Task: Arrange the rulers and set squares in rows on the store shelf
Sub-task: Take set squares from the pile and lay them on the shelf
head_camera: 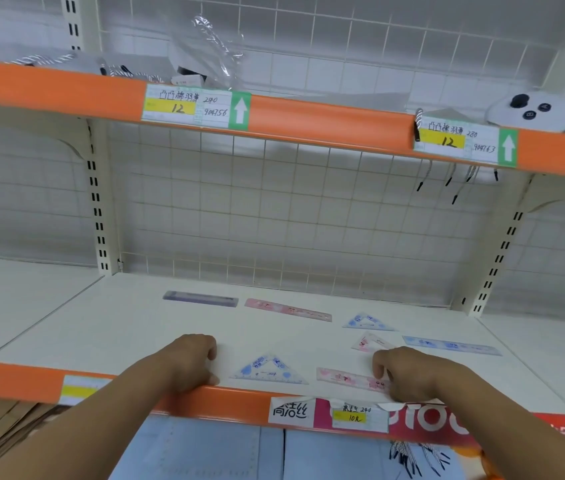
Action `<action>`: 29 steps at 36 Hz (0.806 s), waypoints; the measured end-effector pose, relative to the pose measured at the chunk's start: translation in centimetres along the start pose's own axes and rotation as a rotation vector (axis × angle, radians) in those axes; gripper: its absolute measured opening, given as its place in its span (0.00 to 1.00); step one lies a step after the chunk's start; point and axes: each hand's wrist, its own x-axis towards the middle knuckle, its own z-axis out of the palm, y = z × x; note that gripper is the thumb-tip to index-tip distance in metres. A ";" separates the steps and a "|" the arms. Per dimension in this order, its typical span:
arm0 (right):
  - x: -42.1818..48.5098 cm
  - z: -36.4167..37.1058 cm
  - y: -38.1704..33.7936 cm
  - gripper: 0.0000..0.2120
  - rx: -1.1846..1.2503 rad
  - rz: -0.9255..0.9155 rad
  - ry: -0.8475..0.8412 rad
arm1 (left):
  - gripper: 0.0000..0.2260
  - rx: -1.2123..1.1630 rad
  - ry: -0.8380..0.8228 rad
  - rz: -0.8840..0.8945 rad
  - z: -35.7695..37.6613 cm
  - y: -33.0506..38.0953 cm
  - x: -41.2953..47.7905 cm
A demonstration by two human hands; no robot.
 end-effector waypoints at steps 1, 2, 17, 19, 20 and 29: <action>0.0 0.0 0.0 0.14 0.010 -0.003 -0.001 | 0.14 0.001 0.002 0.001 0.0 0.0 0.0; 0.0 0.0 0.0 0.14 0.009 -0.010 0.000 | 0.15 0.001 0.002 -0.001 0.0 0.0 0.0; 0.1 0.0 -0.1 0.11 -0.008 -0.002 0.006 | 0.18 0.060 -0.004 0.012 0.0 0.4 0.1; 0.1 0.0 -0.1 0.11 -0.012 -0.009 0.003 | 0.19 0.080 -0.004 0.013 -0.1 0.4 0.1; 0.1 0.0 -0.1 0.10 -0.008 -0.010 0.002 | 0.19 0.085 -0.004 0.013 -0.1 0.4 0.1; 0.0 -0.1 0.4 0.13 0.012 -0.041 0.041 | 0.19 0.082 -0.002 0.023 -0.1 0.3 0.1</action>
